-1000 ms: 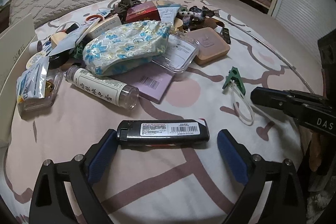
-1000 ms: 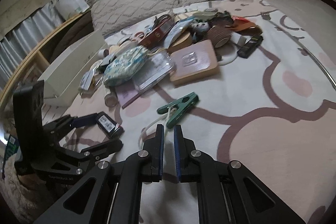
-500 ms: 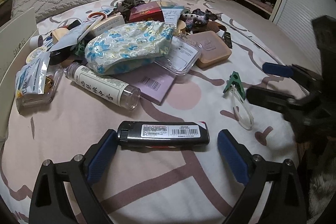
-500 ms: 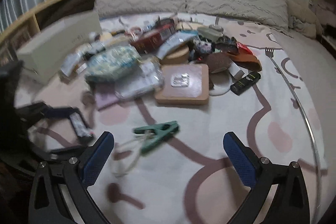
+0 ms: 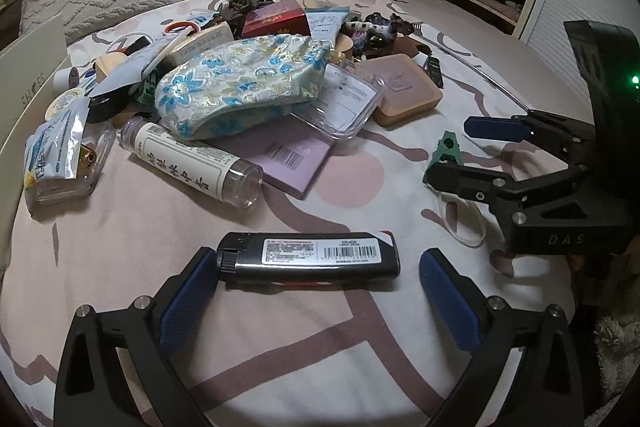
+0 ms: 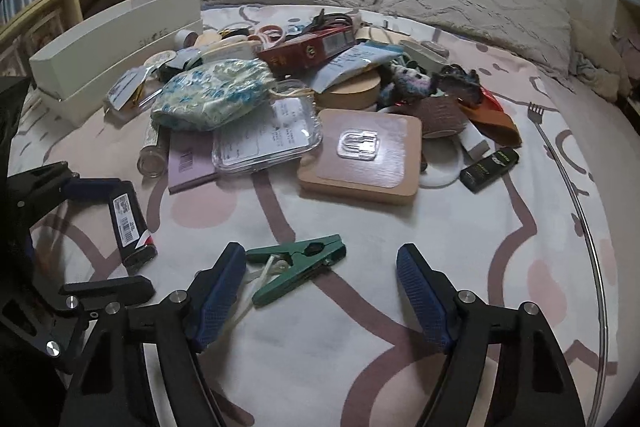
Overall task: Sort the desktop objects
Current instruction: 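Lower the right gripper onto the green clothespin clip and close it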
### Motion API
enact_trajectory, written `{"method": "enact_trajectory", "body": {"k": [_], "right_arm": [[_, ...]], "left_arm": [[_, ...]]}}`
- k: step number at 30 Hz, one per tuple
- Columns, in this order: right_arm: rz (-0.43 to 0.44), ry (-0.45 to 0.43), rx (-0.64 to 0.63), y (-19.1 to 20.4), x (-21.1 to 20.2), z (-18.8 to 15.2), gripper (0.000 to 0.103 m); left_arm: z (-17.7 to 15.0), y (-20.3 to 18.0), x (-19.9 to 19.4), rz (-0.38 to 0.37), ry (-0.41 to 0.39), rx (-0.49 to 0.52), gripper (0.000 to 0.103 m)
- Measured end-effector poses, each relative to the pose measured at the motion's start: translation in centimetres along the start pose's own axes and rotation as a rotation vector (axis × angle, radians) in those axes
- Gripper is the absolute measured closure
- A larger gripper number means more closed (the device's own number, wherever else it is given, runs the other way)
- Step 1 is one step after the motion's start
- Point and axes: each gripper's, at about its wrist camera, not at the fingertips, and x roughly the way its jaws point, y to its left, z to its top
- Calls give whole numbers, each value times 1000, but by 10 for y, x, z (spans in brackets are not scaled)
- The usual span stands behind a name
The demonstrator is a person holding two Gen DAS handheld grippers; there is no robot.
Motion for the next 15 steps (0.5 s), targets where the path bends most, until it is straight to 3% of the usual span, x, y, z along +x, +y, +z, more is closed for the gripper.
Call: {"method": "enact_trajectory", "body": {"k": [10, 15], "right_arm": [[4, -1, -93, 17, 3, -3, 25], [26, -4, -107, 19, 3, -4, 40]], "left_arm": [[1, 1, 3, -5, -3, -31, 0], [1, 1, 3, -2, 2, -35, 0]]}}
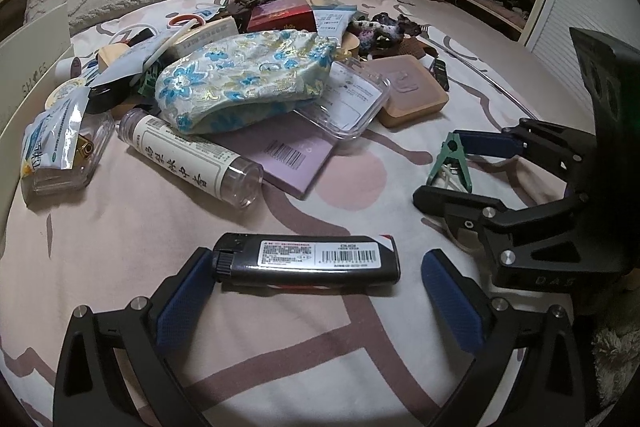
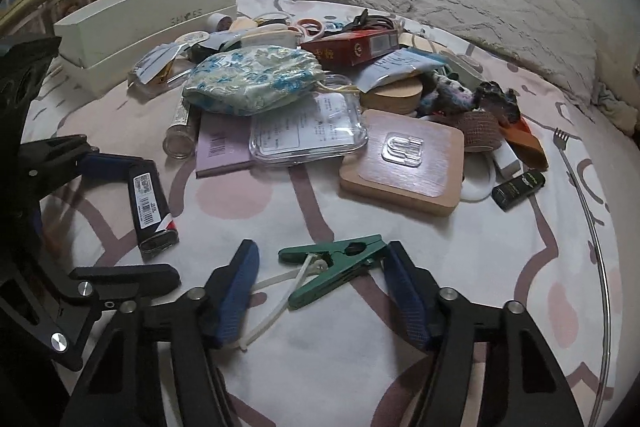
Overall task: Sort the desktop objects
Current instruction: 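Lower the right gripper onto the green clothespin clip and close it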
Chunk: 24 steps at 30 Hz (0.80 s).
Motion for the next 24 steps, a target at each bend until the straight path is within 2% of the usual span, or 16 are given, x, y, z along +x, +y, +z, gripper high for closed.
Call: {"method": "enact_trajectory", "body": {"k": [2, 9, 17, 24], "right_arm": [[-9, -10, -14, 3, -2, -1, 49], [-42, -41, -33, 8, -7, -2, 49], [-47, -59, 5, 2, -10, -1, 49], [-43, -84, 54, -5, -16, -3, 49]], "left_arm": [[0, 0, 0, -1, -1, 1, 0], [0, 1, -2, -7, -10, -7, 0], [1, 5, -4, -32, -21, -35, 3], [1, 8, -5, -5, -35, -30, 11]]}}
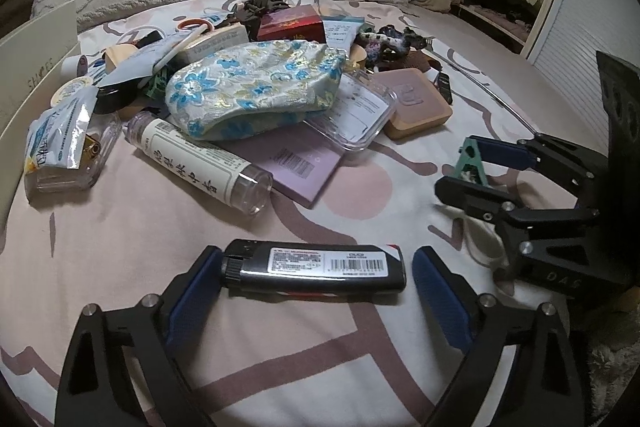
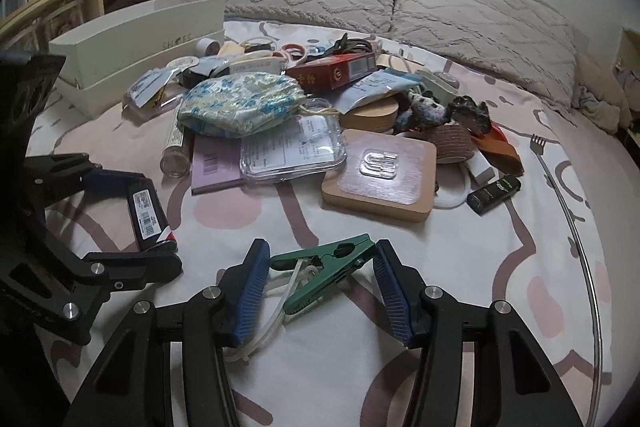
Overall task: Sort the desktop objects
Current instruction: 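Lower the right gripper onto the green clothespin clip and close it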
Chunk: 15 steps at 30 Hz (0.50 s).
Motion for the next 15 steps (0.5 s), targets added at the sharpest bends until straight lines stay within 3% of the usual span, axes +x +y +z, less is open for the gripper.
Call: {"method": "enact_trajectory", "body": {"k": [2, 15], "right_arm": [[1, -7, 14, -2, -2, 0, 49], [-19, -31, 37, -4, -9, 0, 49]], "left_arm": [[0, 2, -1, 9, -6, -2, 20], [2, 1, -7, 6, -22, 0, 20]]}}
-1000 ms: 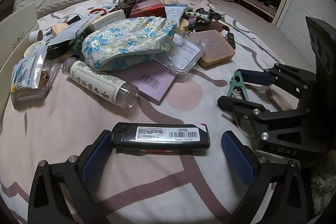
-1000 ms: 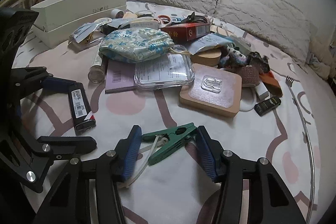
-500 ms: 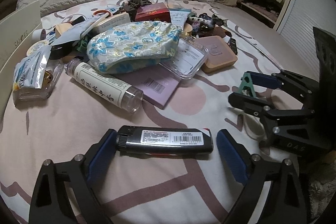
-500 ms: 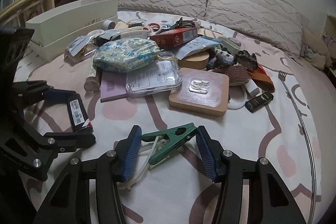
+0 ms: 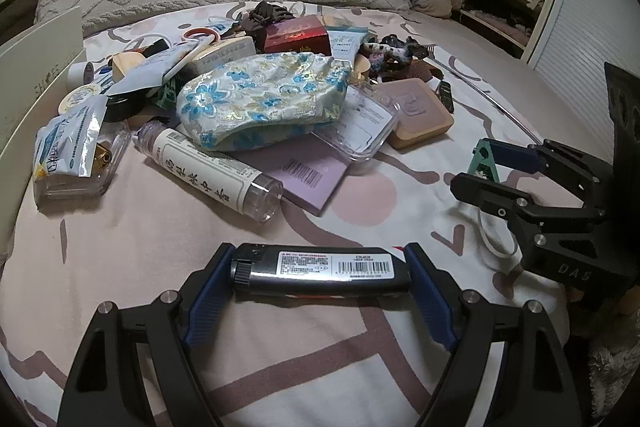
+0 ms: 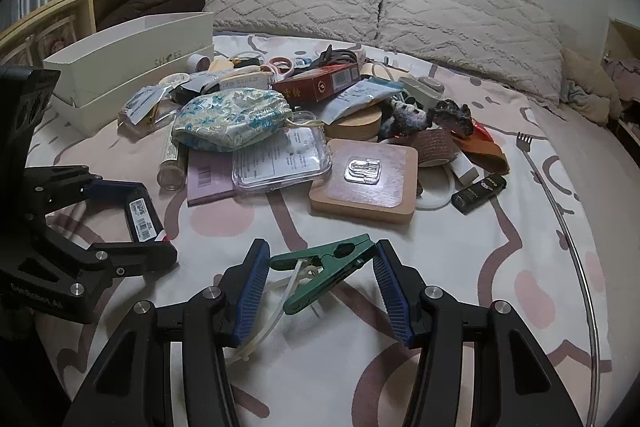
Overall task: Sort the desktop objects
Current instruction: 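Lower the right gripper onto the green clothespin clip and close it, then carry the lighter and green clip over the white shoebox with both grippers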
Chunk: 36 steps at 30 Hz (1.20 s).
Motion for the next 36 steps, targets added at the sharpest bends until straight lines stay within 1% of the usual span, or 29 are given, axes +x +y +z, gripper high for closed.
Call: {"method": "enact_trajectory", "body": {"k": [5, 14, 26, 36], "right_arm": [[0, -8, 0, 2, -3, 2, 49], [12, -36, 19, 8, -13, 7, 49], [37, -84, 67, 18, -31, 20, 49], [49, -131, 89, 31, -39, 41, 49]], "left_arm": [[3, 1, -2, 7, -4, -6, 20], [9, 2, -15, 19, -46, 0, 20], [18, 10, -39, 37, -121, -14, 20], [29, 23, -63, 68, -199, -42, 20]]}}
